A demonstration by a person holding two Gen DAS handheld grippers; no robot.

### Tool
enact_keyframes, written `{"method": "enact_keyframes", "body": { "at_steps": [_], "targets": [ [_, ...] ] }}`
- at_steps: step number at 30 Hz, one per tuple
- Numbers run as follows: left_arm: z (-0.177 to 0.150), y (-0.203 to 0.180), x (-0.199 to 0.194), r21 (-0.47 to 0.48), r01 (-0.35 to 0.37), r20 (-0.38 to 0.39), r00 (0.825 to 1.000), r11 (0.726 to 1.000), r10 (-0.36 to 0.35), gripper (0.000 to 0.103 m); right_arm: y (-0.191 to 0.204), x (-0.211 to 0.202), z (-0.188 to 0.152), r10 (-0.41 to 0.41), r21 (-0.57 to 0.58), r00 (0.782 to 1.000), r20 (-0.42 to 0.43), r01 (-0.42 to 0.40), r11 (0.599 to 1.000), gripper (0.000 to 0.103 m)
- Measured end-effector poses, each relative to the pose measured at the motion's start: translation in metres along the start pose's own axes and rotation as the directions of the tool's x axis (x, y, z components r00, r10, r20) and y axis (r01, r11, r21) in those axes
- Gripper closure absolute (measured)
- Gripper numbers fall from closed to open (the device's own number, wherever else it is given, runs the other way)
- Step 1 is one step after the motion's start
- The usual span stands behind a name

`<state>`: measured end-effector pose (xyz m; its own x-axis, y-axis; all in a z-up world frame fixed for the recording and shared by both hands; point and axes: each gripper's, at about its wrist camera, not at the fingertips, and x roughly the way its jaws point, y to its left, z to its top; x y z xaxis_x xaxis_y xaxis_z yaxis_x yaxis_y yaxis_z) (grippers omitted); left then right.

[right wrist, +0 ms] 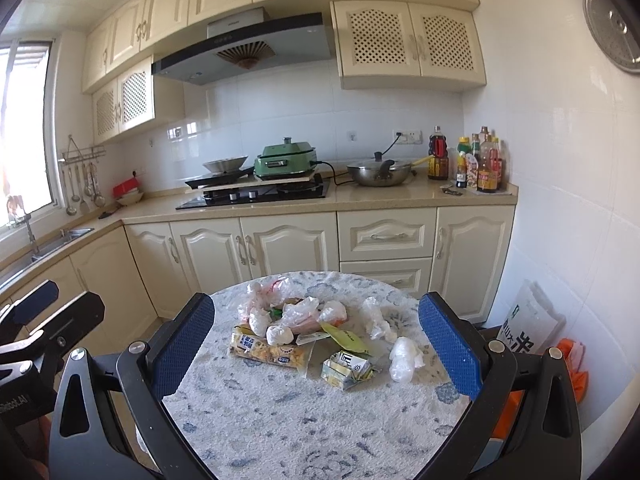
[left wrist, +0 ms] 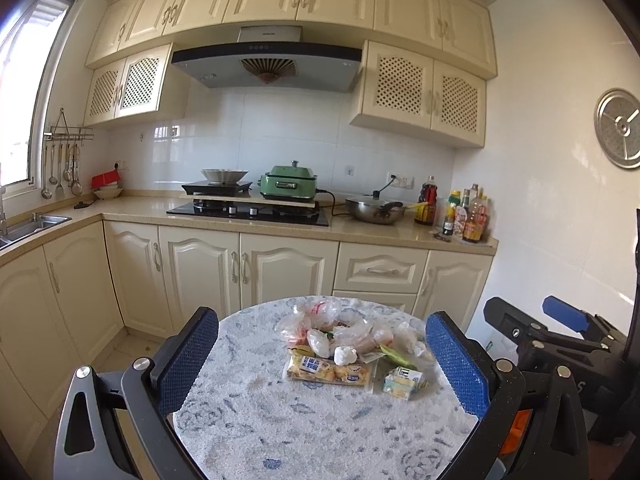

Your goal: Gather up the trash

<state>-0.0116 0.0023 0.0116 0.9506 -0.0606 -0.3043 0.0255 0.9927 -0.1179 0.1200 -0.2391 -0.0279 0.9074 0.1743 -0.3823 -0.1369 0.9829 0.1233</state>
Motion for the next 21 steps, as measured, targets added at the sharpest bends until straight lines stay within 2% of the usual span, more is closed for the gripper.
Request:
{"method": "enact_keyframes", "body": {
  "at_steps": [6, 10, 15, 21],
  "targets": [
    [0.000, -0.007, 0.003, 0.021, -0.007, 0.026, 1.000, 1.000, 0.006, 0.001, -0.009, 0.005, 0.002, -0.003, 0.004, 1.000, 0.003, 0.003, 1.000, 0.000],
    [-0.006, -0.013, 0.018, 0.046, -0.008, 0.010, 1.000, 0.999, 0.008, 0.001, -0.013, 0.018, -0.003, 0.007, -0.004, 1.000, -0.028, -0.007, 1.000, 0.000],
    [-0.018, -0.015, 0.059, 0.056, 0.001, -0.059, 0.998, 0.998, 0.002, 0.001, -0.028, 0.052, -0.023, -0.010, -0.004, 0.993, -0.119, 0.010, 1.000, 0.000],
    [-0.033, -0.010, 0.125, 0.036, 0.012, -0.184, 0.983, 0.999, -0.005, 0.001, -0.057, 0.105, -0.060, -0.054, 0.016, 0.959, -0.280, 0.060, 0.998, 0.000]
  ]
}}
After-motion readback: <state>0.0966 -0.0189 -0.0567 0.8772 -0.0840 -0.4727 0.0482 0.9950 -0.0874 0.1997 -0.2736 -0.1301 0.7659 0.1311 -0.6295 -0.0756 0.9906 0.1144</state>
